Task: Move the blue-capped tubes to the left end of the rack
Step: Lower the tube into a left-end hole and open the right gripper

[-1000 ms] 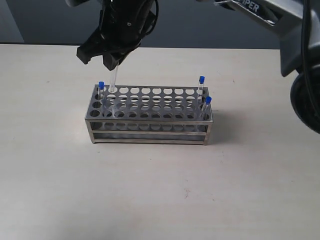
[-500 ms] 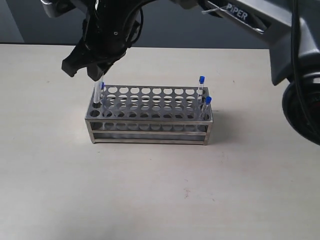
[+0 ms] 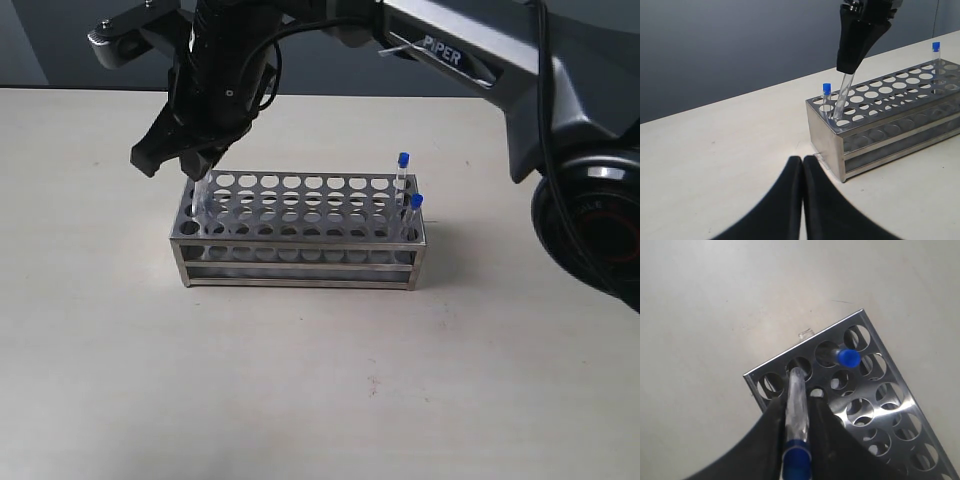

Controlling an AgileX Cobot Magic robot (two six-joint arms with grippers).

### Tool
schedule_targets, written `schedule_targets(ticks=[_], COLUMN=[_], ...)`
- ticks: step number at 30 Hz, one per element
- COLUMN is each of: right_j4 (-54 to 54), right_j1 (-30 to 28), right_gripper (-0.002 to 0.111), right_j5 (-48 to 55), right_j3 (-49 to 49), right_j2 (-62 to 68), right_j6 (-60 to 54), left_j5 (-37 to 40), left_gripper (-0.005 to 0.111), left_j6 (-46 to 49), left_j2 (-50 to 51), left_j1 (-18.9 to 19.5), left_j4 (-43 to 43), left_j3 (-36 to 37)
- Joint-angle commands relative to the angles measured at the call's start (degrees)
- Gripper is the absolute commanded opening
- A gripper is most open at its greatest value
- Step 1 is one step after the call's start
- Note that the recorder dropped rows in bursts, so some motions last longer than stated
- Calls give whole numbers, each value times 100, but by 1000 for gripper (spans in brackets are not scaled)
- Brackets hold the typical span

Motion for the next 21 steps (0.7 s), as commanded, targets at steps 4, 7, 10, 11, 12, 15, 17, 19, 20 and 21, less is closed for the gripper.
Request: schedule_targets(ticks=[4,7,10,11,12,15,17,19,20,21], right_j4=[100,182,395,456,497,600,644,724,761,774], right_j1=[-3,-3,-3,-3,-3,-3,-3,-3,-3,-3], right_gripper=[0,0,0,0,0,0,0,0,0,0], right_j5=[-10,-130,-165,-165,-177,-255,-278,-337,-416,-504], right_j3=[-29,-29,-29,-29,-29,-29,-29,-29,-29,-29], right_j2=[-24,-24,26,76,122,275,360,415,415,415], right_j6=[-143,-199,-298,-298,-298,-298,-298,-298,-303,-303], left_j5=[-26,-26,-26,-26,-26,-26,-26,-26,-26,-26], left_gripper=[1,1,1,1,1,1,1,1,1,1], left_j6=[-27,-27,-27,-27,-27,-27,-27,-27,-27,-27], left_j2=[-30,-30,-30,-30,-30,-30,-30,-30,-30,-30], left_j1=[-63,-63,-63,-63,-63,-63,-63,-63,-63,-63], left_j4=[-2,-2,-2,-2,-2,-2,-2,-2,-2,-2], left_j3=[-30,-30,-30,-30,-30,-30,-30,-30,-30,-30])
